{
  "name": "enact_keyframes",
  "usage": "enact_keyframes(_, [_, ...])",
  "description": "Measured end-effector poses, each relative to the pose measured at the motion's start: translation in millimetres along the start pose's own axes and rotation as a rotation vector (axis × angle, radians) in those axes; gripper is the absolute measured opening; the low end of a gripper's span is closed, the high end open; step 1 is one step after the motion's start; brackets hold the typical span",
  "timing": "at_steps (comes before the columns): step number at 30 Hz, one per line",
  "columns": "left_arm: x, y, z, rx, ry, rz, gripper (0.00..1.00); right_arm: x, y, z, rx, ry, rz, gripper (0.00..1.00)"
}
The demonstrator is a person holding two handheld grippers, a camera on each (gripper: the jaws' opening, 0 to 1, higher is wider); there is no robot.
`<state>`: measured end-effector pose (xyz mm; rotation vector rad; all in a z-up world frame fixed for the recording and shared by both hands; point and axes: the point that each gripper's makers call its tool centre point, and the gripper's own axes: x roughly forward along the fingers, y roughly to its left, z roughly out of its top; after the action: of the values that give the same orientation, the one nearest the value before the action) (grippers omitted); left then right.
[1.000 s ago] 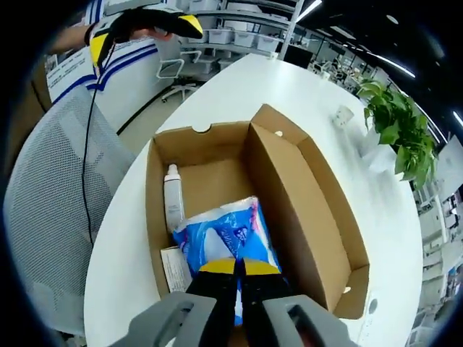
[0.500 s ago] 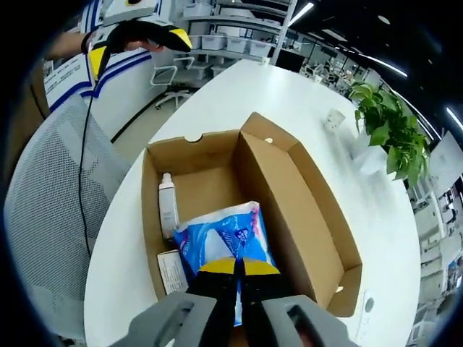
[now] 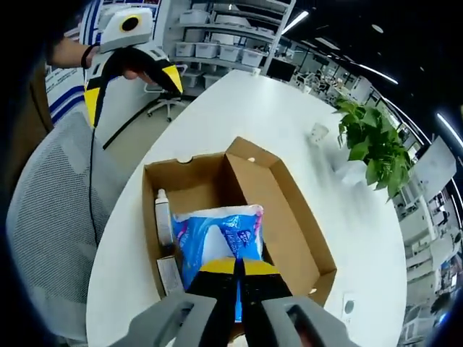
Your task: Operate the shoe box by opening the lid, removing the specified soft item, and placing it in the target area until the item is outside and the box remains undamaged.
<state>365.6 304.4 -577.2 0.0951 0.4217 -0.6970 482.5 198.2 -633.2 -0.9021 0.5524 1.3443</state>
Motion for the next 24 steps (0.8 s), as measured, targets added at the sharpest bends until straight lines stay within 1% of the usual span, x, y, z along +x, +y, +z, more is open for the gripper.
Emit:
enact_keyframes(6, [6, -5.8, 3.0, 0.002, -0.004, -0.018, 0.64, -17, -6, 7.9, -0.004, -0.013, -0.029, 0.0])
enact_keyframes(11, [12, -10.7, 4.4, 0.001, -0.007, -0.035, 0.64, -32, -10, 10.2, -0.008, -0.016, -0.054, 0.0])
enact_keyframes(15, [16, -17.0, 5.5, 0.004, -0.007, -0.052, 0.64, -45, -13, 6.4, 0.003, -0.021, -0.075, 0.0])
enact_keyframes(18, [20, -20.7, 6.3, 0.007, -0.006, -0.063, 0.64, -55, -12, 3.8, 0.009, -0.019, -0.091, 0.0])
enact_keyframes(20, [24, -19.7, 7.0, 0.008, -0.005, -0.072, 0.64, -62, -11, 0.6, 0.014, -0.017, -0.1, 0.0])
enact_keyframes(24, [32, -24.3, 10.3, 0.015, -0.006, -0.089, 0.64, -76, -10, -8.0, 0.023, -0.011, -0.119, 0.0])
